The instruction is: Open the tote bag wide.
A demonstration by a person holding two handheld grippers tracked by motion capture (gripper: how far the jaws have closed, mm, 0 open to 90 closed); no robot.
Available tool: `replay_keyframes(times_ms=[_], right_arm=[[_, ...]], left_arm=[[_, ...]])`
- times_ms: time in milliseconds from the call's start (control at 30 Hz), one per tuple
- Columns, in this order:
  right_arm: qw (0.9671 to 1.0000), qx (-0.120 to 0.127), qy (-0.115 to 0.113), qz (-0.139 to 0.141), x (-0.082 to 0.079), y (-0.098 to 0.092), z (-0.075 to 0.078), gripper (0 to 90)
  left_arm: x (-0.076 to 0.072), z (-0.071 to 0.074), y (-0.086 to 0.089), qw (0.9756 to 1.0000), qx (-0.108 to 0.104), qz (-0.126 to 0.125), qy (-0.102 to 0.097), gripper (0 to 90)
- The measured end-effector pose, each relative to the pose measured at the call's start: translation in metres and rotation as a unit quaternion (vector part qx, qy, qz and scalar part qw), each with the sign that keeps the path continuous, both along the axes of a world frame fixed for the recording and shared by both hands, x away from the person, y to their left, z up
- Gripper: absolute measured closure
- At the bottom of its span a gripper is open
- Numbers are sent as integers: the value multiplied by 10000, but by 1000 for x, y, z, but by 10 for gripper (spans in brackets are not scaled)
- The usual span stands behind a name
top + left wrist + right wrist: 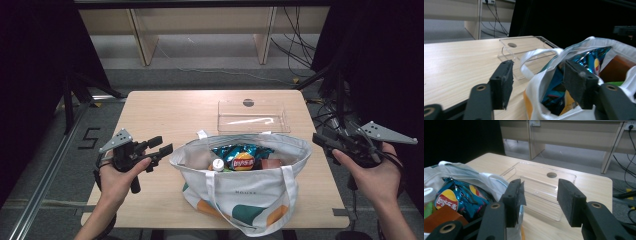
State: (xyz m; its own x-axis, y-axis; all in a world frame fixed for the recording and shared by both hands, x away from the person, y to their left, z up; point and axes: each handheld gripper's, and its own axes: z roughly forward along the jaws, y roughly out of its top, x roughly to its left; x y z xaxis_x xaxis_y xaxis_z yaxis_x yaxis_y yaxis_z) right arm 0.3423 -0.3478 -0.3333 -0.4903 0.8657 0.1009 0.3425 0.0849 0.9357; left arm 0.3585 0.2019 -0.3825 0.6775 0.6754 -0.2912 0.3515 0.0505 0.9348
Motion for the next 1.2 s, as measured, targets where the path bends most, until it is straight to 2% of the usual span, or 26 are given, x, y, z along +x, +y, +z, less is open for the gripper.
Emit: replay_keyframes(times_ms=[100,133,167,267,300,333,367,433,467,500,533,600,633,667,700,733,767,800,833,867,900,967,1000,1033,1167,1200], right_arm=[[10000,-9,74,7,1,2,3,548],[10000,-55,-5,69,4,1,2,548],[9999,-9,104,57,3,2,3,549],[9998,-127,135,108,5,3,0,549],[9997,-72,191,115,5,4,0,549],[9997,-156,131,124,6,4,-1,549],[9998,-73,148,119,5,6,-2,549],[9995,-95,259,132,4,8,-2,549],[9995,-119,236,180,4,8,-2,549],[9996,-62,245,137,4,11,-2,549],[9995,-127,224,201,4,10,-3,549],[9995,-95,195,211,4,13,-4,546],[9997,-58,167,194,5,14,-4,544],[9995,-37,245,191,5,15,-4,543],[9995,-104,182,241,6,15,-4,541],[9993,-44,303,200,5,17,-4,541],[9991,-118,286,281,6,17,-3,540],[9990,-54,335,289,6,19,-3,540],[9990,-177,258,317,7,17,-4,540],[9989,-127,305,336,8,19,-3,539],[9987,-110,347,349,8,19,-3,538],[9990,-70,315,296,8,20,-2,538],[9989,-109,325,309,8,20,-1,538],[9989,-115,292,338,8,19,-1,538],[9993,-95,213,279,7,21,-3,538],[9987,-158,288,394,8,20,-2,538]], left_arm=[[-6,9,-14,9994,54,-293,-147,458],[-8,11,-20,9988,78,-432,-210,471],[-11,13,-26,9984,162,-492,-215,481],[-17,17,-44,9962,317,-786,-209,515],[-18,18,-50,9948,378,-916,-213,515],[-20,19,-57,9934,451,-1030,-208,514],[-21,19,-63,9909,518,-1210,-265,513],[-25,21,-76,9877,633,-1399,-293,517],[-26,22,-83,9856,667,-1524,-288,517],[-27,22,-89,9828,758,-1666,-261,523],[-27,22,-94,9801,794,-1809,-211,527],[-25,20,-105,9767,717,-2021,-89,529],[-24,19,-109,9750,779,-2079,-68,528],[-24,18,-114,9741,861,-2090,-92,526],[-23,17,-117,9721,938,-2147,-83,526],[-23,16,-122,9708,999,-2180,-77,526],[-22,16,-125,9675,1121,-2262,-138,526],[-22,16,-129,9659,1187,-2295,-166,528],[-22,16,-133,9630,1275,-2365,-231,537],[-22,16,-137,9590,1348,-2475,-294,566],[-22,16,-141,9570,1380,-2530,-315,588],[-20,16,-148,9547,1493,-2549,-354,612],[-19,17,-150,9524,1541,-2605,-357,624],[-19,16,-153,9524,1533,-2618,-316,629],[-17,14,-162,9434,1888,-2707,-325,667],[-17,12,-164,9417,1967,-2711,-323,687]])
